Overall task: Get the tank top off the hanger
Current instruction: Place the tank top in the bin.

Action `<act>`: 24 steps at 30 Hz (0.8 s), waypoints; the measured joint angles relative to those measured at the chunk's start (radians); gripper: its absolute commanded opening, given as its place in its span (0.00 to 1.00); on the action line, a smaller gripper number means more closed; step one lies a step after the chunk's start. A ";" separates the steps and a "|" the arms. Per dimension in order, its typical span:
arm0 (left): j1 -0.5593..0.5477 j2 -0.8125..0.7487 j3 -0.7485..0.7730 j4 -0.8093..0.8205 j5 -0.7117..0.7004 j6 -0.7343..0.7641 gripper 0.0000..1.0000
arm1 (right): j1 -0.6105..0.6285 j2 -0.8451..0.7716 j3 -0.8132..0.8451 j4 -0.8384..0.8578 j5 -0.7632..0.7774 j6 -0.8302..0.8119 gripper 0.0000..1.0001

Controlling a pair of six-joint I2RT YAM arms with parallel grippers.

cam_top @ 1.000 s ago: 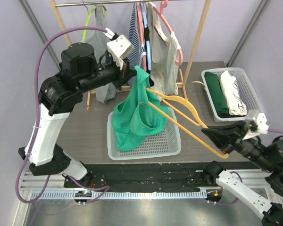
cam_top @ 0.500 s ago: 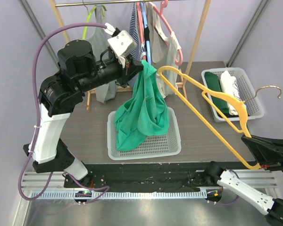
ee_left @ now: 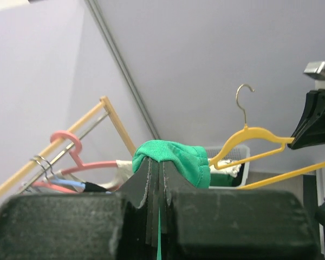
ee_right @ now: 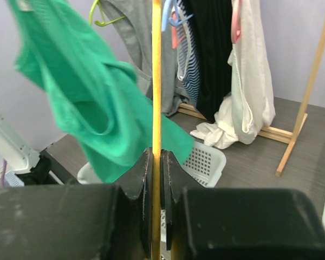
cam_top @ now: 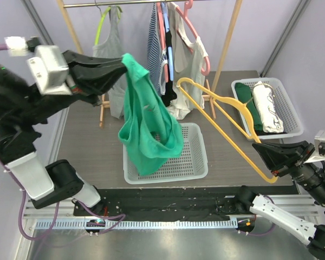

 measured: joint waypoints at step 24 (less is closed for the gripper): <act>0.000 0.068 -0.044 0.004 0.068 0.028 0.00 | 0.005 0.249 -0.344 0.130 0.000 -0.033 0.01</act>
